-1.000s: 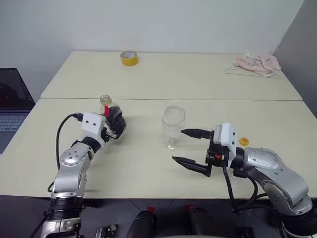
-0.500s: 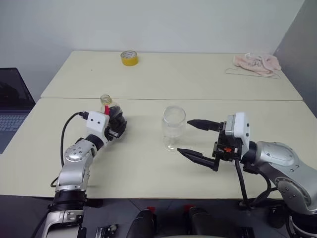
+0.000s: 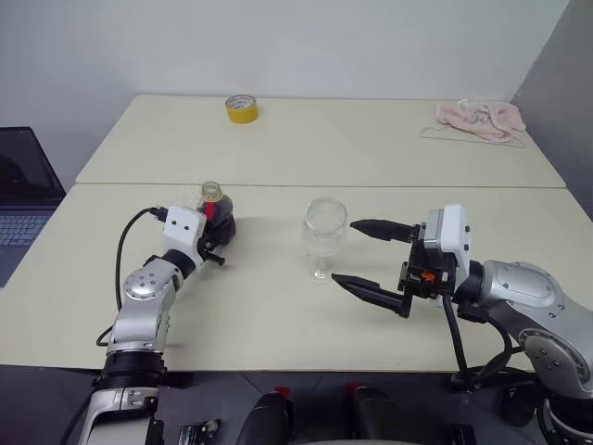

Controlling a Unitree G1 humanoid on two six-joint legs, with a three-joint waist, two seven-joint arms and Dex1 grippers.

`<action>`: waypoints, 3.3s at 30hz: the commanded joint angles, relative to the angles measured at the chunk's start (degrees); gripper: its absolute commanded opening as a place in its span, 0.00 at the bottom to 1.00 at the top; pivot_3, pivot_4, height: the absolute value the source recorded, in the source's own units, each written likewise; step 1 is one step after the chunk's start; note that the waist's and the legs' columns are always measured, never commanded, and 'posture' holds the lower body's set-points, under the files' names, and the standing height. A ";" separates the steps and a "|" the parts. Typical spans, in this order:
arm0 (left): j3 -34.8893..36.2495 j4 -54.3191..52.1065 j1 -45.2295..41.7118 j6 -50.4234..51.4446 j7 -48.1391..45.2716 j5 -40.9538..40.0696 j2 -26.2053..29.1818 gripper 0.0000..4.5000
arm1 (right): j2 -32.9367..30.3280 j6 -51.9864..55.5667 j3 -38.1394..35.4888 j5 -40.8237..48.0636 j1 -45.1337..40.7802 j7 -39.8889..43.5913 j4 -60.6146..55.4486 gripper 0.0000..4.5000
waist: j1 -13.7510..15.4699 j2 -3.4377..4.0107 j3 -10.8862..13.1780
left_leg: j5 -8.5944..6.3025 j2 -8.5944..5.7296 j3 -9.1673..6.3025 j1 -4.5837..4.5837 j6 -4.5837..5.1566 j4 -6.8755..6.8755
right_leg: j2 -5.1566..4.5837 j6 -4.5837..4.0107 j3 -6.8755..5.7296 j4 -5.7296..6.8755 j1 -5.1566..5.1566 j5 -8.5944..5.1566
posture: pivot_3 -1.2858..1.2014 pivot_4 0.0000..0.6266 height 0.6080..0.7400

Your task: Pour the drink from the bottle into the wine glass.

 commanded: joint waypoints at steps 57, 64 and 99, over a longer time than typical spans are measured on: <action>-17.49 14.46 -29.39 -46.47 -3.47 27.48 8.59 0.17 | 2.58 7.68 3.31 -3.47 -5.08 -12.06 -0.45 1.00 | -0.18 -0.08 0.05 | 0.01 -0.07 0.02 -0.19 0.00 0.04 | 0.00 0.01 -0.02 0.05 -0.18 0.00 | 0.52 0.24 1.00; -17.67 15.54 -30.65 -48.79 -0.95 30.01 8.69 0.17 | 3.03 8.05 3.56 -3.78 -4.96 -11.97 -0.82 1.00 | -0.19 -0.08 0.05 | 0.01 -0.07 0.01 -0.19 0.01 0.04 | 0.00 0.00 -0.02 0.06 -0.18 0.00 | 0.52 0.24 1.00; -18.81 17.56 -34.23 -54.01 7.50 37.62 10.30 0.17 | 3.56 7.37 4.13 -4.78 -3.15 -11.80 -1.22 1.00 | -0.26 -0.08 0.05 | 0.02 -0.09 0.02 -0.20 0.00 0.05 | 0.00 0.01 -0.02 0.08 -0.19 0.00 | 0.52 0.24 1.00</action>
